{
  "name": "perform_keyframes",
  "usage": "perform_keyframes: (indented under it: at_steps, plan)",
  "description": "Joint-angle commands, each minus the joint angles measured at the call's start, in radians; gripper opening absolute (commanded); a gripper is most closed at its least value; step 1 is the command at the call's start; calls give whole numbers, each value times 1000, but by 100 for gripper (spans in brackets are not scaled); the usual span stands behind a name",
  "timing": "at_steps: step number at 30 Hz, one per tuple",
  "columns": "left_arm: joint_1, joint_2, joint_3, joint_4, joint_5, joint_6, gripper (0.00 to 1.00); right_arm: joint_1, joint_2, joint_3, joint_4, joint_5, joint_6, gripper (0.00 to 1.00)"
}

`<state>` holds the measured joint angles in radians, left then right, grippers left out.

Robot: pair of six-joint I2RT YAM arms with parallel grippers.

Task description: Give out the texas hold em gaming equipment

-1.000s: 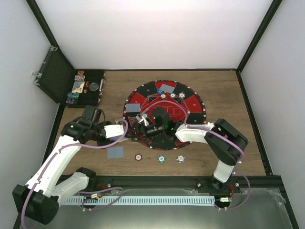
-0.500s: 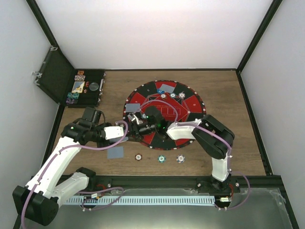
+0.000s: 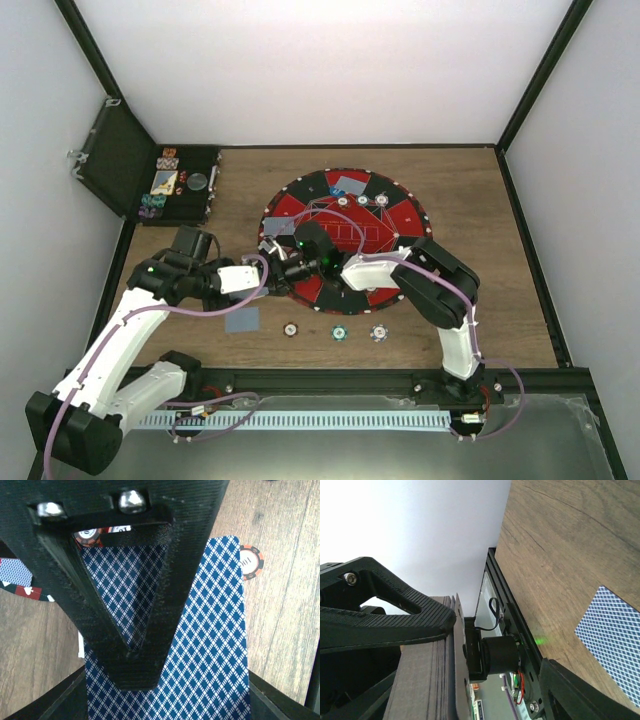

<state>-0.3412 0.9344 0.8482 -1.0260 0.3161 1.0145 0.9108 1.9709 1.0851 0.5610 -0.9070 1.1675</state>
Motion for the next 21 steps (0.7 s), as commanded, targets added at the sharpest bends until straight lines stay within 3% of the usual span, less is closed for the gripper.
perform_keyframes:
  at_steps: [1,9,21]
  plan:
    - [-2,-14,4,14,15,9,5,-2,7,6,-50,-1,-23,61]
    - [-2,-22,3,7,17,4,5,-27,-66,-44,-97,4,-78,57]
    - [-2,-4,15,1,34,-4,5,-6,-63,-8,-71,-67,-112,65]
